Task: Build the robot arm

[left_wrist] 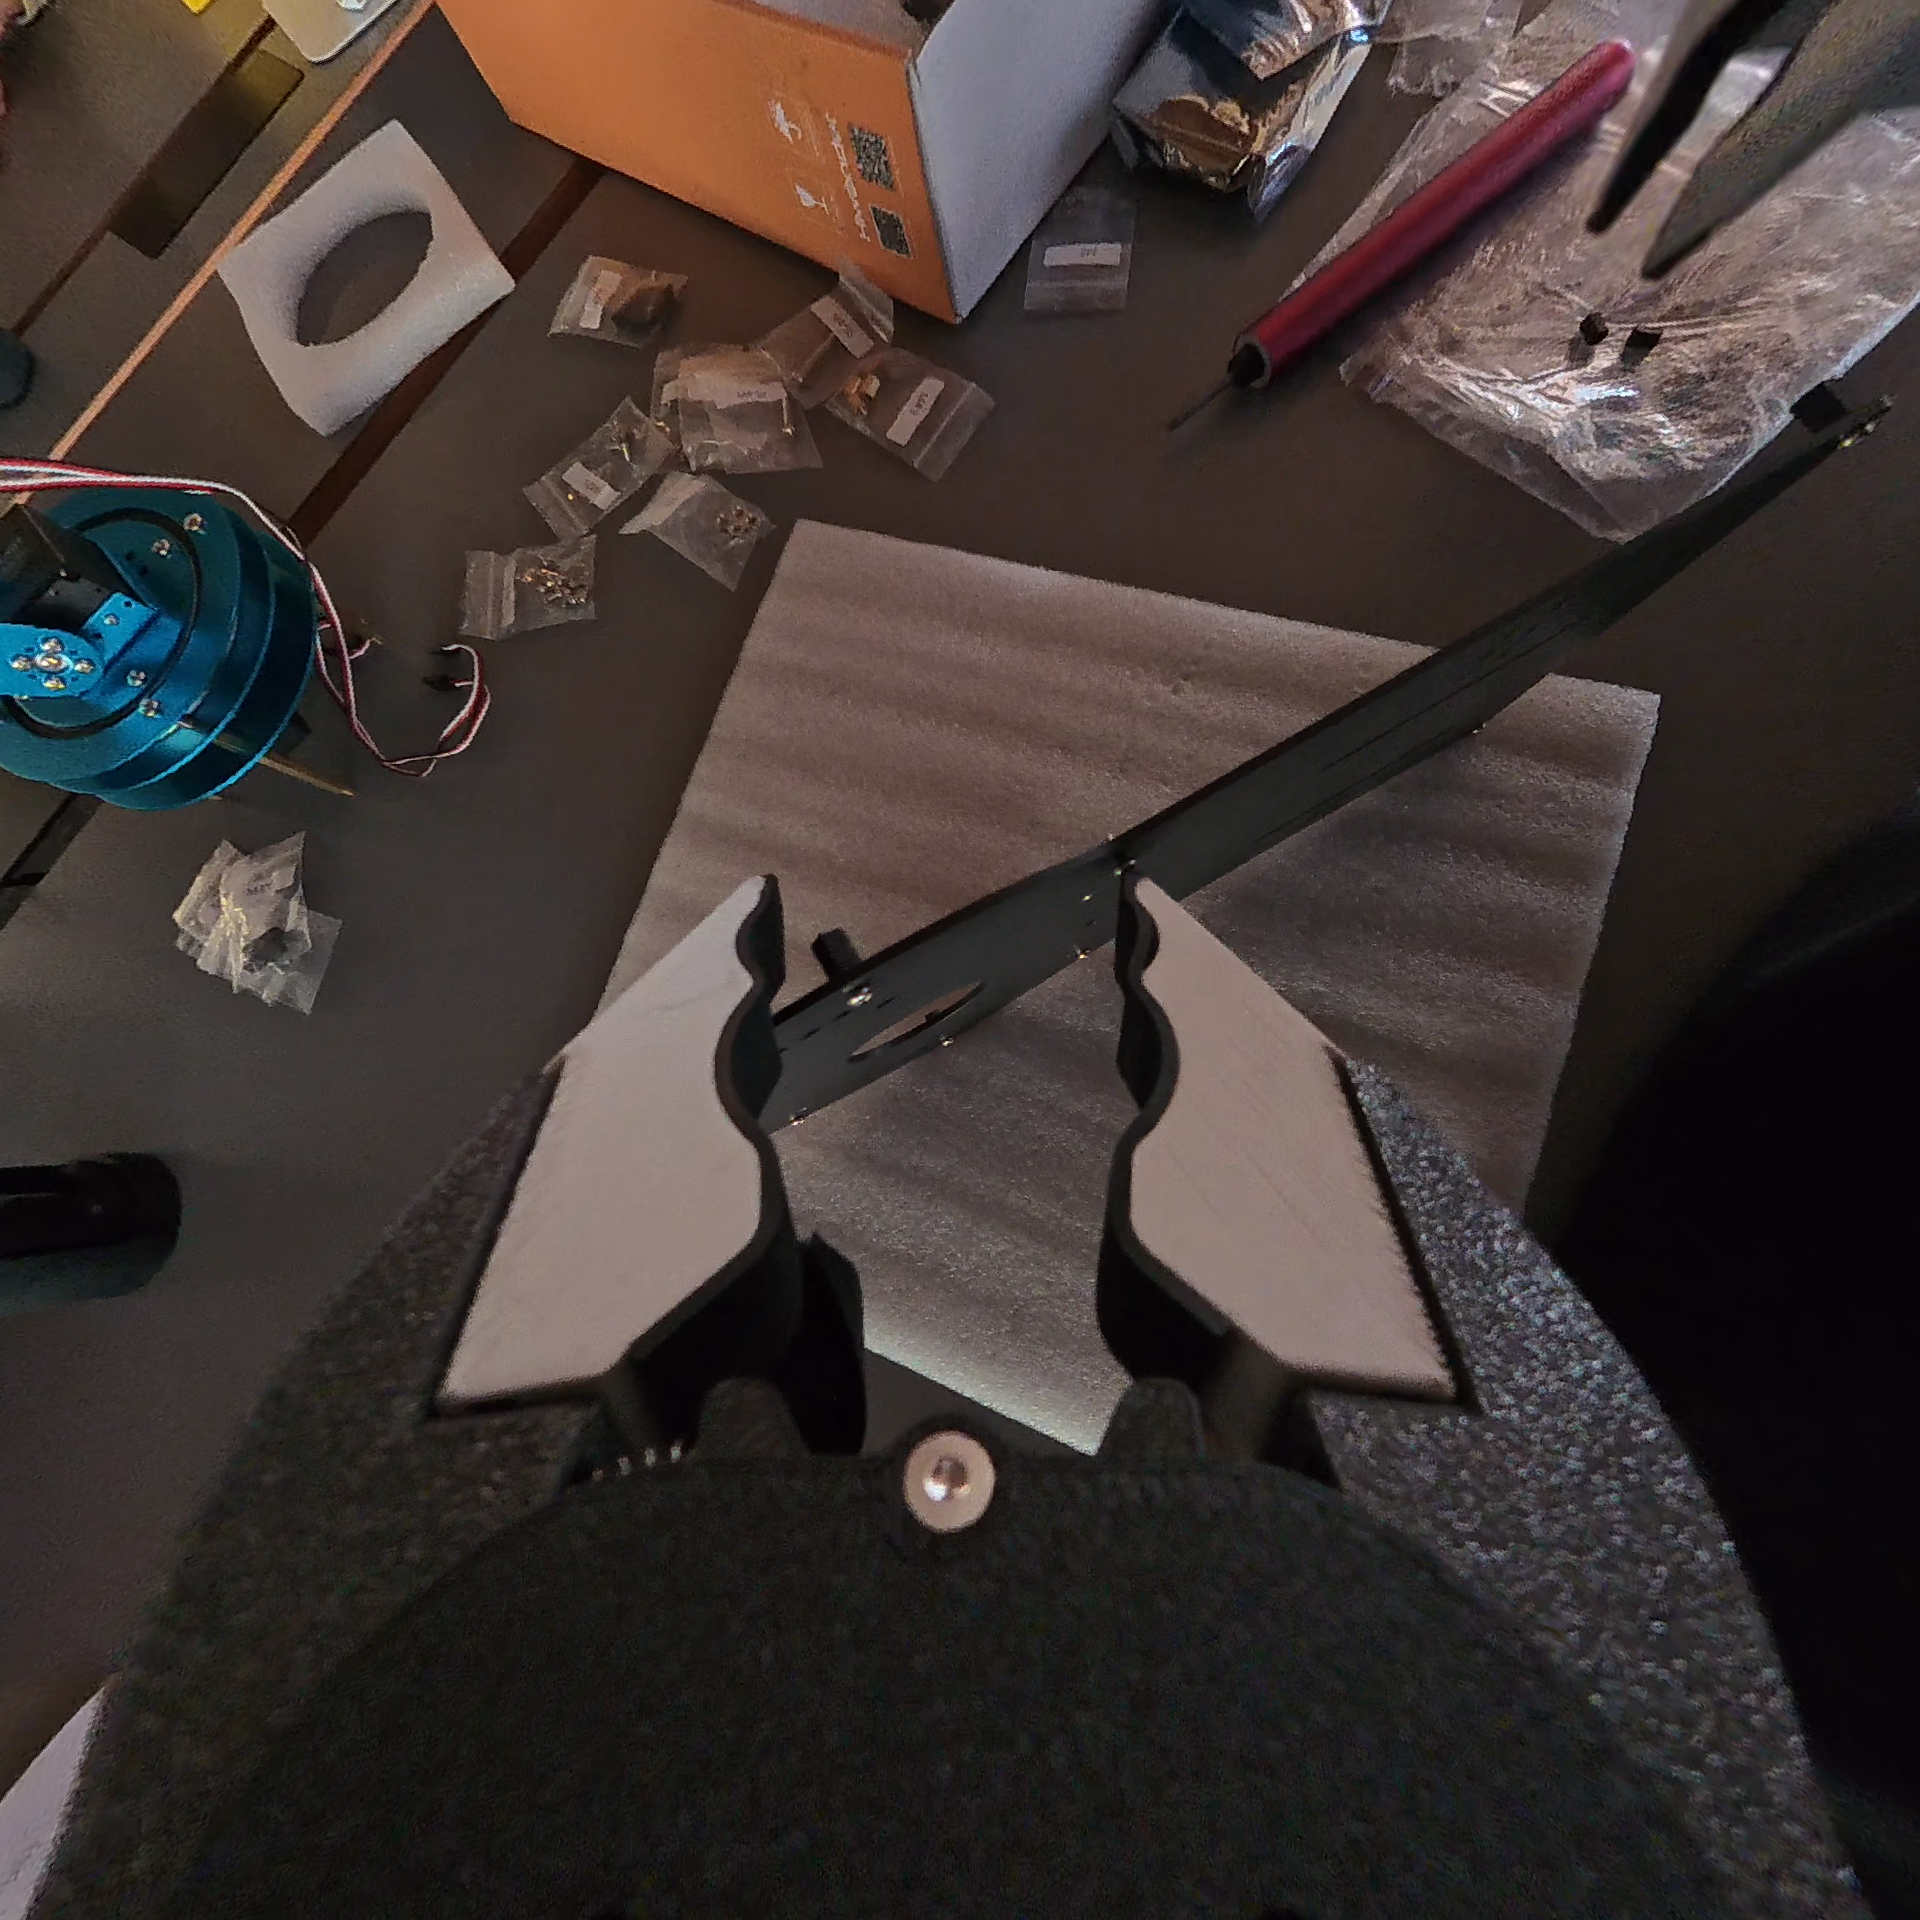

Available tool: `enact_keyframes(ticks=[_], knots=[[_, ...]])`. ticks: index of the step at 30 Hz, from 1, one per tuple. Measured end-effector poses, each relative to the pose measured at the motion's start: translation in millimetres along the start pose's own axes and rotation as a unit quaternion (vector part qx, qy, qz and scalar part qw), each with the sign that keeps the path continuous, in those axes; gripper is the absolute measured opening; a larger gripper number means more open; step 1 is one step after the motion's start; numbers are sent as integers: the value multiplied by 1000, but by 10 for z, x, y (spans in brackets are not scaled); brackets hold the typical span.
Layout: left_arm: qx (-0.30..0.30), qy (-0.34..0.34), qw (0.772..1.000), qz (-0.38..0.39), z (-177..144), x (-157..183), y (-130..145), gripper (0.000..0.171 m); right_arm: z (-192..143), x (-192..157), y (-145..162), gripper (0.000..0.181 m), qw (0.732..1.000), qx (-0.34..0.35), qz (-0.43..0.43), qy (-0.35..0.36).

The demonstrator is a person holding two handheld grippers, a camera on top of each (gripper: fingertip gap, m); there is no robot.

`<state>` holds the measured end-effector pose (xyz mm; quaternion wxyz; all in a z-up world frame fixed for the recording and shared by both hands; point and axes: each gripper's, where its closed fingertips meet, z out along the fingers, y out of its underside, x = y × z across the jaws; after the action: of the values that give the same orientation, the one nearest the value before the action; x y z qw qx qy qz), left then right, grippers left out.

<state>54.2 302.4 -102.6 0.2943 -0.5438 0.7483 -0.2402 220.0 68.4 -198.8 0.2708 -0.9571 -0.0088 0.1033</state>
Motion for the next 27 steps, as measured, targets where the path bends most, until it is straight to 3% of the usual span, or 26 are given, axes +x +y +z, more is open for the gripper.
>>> enact_keyframes(ticks=[5,12,21,27], knots=[[-5,4,1000,-1,5,-11,-4,64,145,-31,322,19,999,-27,-18,8],[-9,5,1000,-2,8,-13,-5,63,100,-53,366,18,1000,-12,2,28],[-8,6,1000,-4,13,-19,-9,63,64,-25,311,14,967,108,145,179],[-9,11,1000,-1,24,-28,-22,63,130,-60,339,14,958,137,167,191]])
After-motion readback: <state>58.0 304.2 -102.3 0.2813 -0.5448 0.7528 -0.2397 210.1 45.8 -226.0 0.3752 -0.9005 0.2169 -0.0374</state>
